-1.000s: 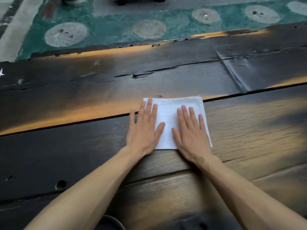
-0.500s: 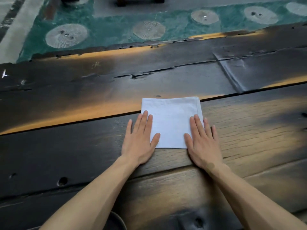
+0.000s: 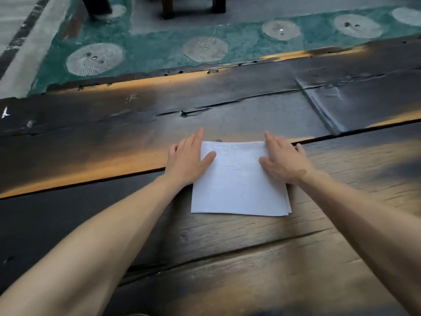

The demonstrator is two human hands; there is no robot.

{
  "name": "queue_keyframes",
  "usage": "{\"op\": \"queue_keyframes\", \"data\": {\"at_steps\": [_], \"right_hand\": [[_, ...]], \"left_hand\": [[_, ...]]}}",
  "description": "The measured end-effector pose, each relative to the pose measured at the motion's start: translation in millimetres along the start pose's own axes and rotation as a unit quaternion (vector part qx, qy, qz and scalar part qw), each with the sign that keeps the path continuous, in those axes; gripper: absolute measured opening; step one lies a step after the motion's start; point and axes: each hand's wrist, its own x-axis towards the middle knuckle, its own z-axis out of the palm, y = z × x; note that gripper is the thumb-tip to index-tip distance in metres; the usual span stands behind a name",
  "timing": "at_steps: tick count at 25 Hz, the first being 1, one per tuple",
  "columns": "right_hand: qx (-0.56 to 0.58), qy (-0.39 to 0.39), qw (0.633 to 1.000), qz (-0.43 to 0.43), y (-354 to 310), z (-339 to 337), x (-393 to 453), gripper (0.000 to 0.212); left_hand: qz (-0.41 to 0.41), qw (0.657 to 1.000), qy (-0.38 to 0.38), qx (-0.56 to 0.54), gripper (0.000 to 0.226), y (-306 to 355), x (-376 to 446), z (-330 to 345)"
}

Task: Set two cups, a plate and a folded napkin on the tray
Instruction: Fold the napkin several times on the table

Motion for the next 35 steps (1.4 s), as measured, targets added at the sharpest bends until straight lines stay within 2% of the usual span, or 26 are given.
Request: {"op": "queue_keyframes", "data": {"at_steps": [2, 6, 10, 15, 21, 23, 25, 27, 29, 31, 33, 35], "right_hand": [[-0.029, -0.008, 0.999, -0.019, 3, -13, 14, 0.066], [-0.054, -0.044, 0.997, -0.034, -2, -35, 34, 0.058], [-0.092, -0.047, 0.994, -0.025, -12, -35, 42, 0.039], [-0.081, -0.015, 0.996, -0.03, -13, -33, 28, 0.03], [-0.089, 0.076, 0.99, -0.082, -11, -37, -15, 0.016], [-0.098, 0.115, 0.983, -0.104, -10, -34, -35, 0.024], [-0.098, 0.128, 0.979, -0.127, -9, -29, -54, 0.042], [-0.074, 0.128, 0.978, -0.145, -7, -24, -71, 0.052], [-0.055, 0.096, 0.984, -0.142, -3, -16, -86, 0.053], [-0.088, 0.071, 0.981, -0.157, 1, -4, -102, 0.055], [-0.129, 0.09, 0.967, -0.201, 7, 8, -115, 0.053], [-0.131, 0.14, 0.953, -0.233, 11, 16, -121, 0.046]], "left_hand": [[0.019, 0.998, -0.045, 0.038, 0.068, 4, 26, -11], [-0.006, 0.988, -0.151, -0.005, 0.061, 10, 59, -28], [-0.006, 0.98, -0.196, 0.026, 0.037, 15, 69, -35], [0.045, 0.988, -0.144, 0.04, 0.025, 10, 48, -36], [0.104, 0.994, -0.026, 0.023, 0.014, 3, 0, -44], [0.127, 0.991, 0.021, 0.036, 0.011, 4, -20, -43], [0.149, 0.987, 0.051, 0.041, 0.012, 6, -41, -41], [0.174, 0.982, 0.058, 0.053, 0.011, 7, -63, -39], [0.18, 0.98, 0.045, 0.065, 0.015, 6, -83, -34], [0.175, 0.982, 0.018, 0.072, 0.02, 3, -99, -27], [0.174, 0.982, 0.01, 0.074, 0.021, 2, -111, -20], [0.18, 0.981, 0.013, 0.071, 0.02, 1, -117, -14]]}}
